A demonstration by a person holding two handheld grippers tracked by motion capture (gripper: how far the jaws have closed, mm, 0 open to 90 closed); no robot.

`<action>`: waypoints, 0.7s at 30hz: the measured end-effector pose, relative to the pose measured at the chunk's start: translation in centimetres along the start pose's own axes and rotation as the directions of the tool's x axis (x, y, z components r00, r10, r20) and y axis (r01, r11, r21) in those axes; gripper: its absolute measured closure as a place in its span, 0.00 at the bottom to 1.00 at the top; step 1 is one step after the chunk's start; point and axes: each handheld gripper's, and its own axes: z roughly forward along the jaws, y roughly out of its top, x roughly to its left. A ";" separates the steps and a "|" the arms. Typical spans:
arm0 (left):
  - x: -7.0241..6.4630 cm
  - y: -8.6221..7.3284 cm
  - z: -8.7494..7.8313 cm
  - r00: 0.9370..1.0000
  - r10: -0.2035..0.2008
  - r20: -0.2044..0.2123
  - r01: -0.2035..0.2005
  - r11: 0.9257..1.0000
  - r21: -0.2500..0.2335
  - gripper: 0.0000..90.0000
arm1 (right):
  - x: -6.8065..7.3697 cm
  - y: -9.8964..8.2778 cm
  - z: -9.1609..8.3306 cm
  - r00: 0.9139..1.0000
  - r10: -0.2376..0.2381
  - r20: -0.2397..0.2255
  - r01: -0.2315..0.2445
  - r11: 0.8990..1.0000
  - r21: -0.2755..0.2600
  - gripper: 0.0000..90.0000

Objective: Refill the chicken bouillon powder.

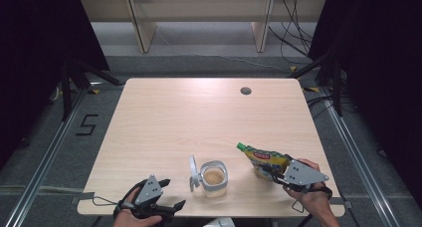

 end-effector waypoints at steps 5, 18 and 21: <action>0.0 0.0 0.0 1.000 0.000 0.000 0.000 1.000 0.000 0.18 | -0.6 -1.0 -0.2 0.997 0.075 0.023 -0.074 0.997 -0.017 0.78; 0.0 0.0 -0.1 1.000 -0.004 0.008 0.004 1.000 0.006 0.18 | -1.0 -2.6 -0.4 0.980 0.176 0.089 -0.174 0.984 -0.030 0.80; 0.0 0.1 -0.1 1.000 -0.003 0.004 0.003 1.000 0.009 0.18 | -0.8 -2.7 -0.6 0.975 0.199 0.101 -0.197 0.980 -0.031 0.80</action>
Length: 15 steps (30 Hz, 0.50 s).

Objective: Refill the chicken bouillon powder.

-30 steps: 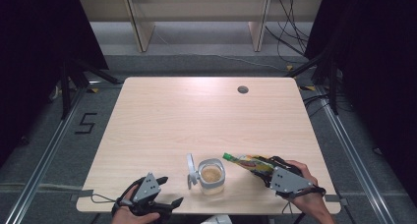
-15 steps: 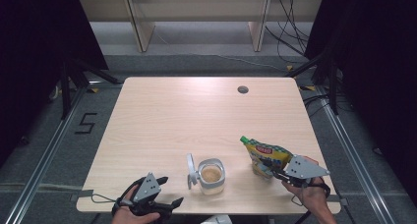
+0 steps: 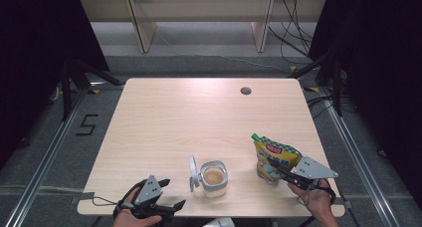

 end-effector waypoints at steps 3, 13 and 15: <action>0.0 -0.1 0.1 1.000 -0.001 -0.002 0.001 1.000 -0.010 0.18 | 0.2 -0.1 -0.2 1.000 0.018 0.008 -0.018 1.000 0.006 0.79; 0.0 0.0 0.1 1.000 0.001 -0.006 -0.001 1.000 -0.005 0.18 | 0.9 -0.3 -0.8 0.994 0.092 0.066 -0.094 0.996 0.015 0.77; 0.0 -0.1 0.2 1.000 0.000 -0.009 0.000 1.000 -0.014 0.18 | 0.9 -0.3 -0.8 0.994 0.083 0.076 -0.084 0.996 0.004 0.77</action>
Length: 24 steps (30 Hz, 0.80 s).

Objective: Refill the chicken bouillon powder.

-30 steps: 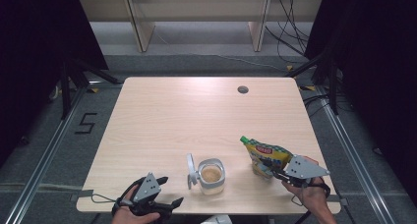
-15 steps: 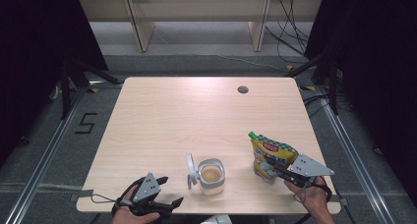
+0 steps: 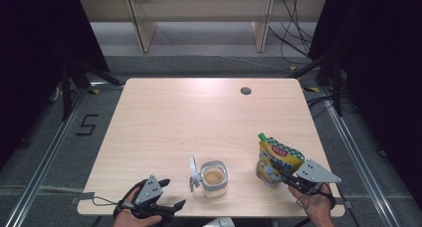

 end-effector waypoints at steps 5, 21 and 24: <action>0.0 0.0 0.0 1.000 0.000 0.003 0.000 1.000 -0.001 0.18 | 0.1 0.2 -0.6 0.998 0.064 0.028 -0.064 0.998 0.010 0.67; 0.2 0.3 -0.3 1.000 -0.016 0.000 0.016 1.000 -0.002 0.18 | 1.7 0.5 -3.7 0.968 0.232 0.101 -0.241 0.966 0.097 0.31; 0.3 0.4 -0.4 0.999 -0.033 -0.008 0.033 0.999 -0.019 0.18 | 2.1 0.4 -4.2 0.954 0.273 0.123 -0.287 0.952 0.108 0.27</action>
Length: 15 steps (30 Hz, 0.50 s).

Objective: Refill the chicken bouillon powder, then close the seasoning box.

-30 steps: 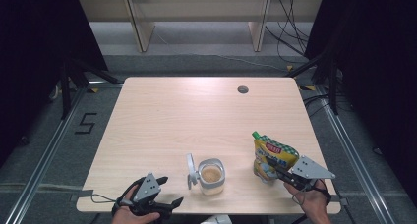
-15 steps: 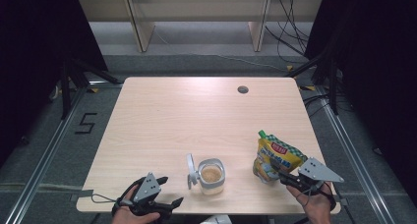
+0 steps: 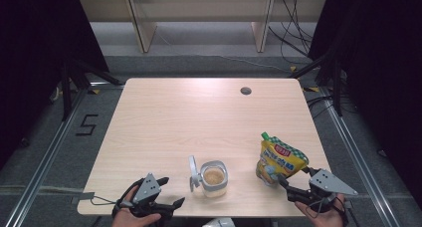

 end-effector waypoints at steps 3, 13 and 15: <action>0.2 0.1 -0.2 1.000 0.003 -0.007 -0.003 1.000 0.004 0.18 | 0.0 -0.2 -0.5 1.000 0.021 -0.006 -0.021 1.000 0.001 0.25; 0.1 0.2 -0.1 1.000 -0.025 -0.001 0.025 1.000 -0.011 0.18 | 0.2 -0.9 -1.7 1.000 0.011 -0.015 -0.011 1.000 0.024 0.22; 0.3 0.3 -0.3 1.000 0.002 -0.015 -0.002 1.000 0.016 0.18 | 0.3 -1.0 -1.8 0.999 0.026 -0.029 -0.025 0.999 0.040 0.22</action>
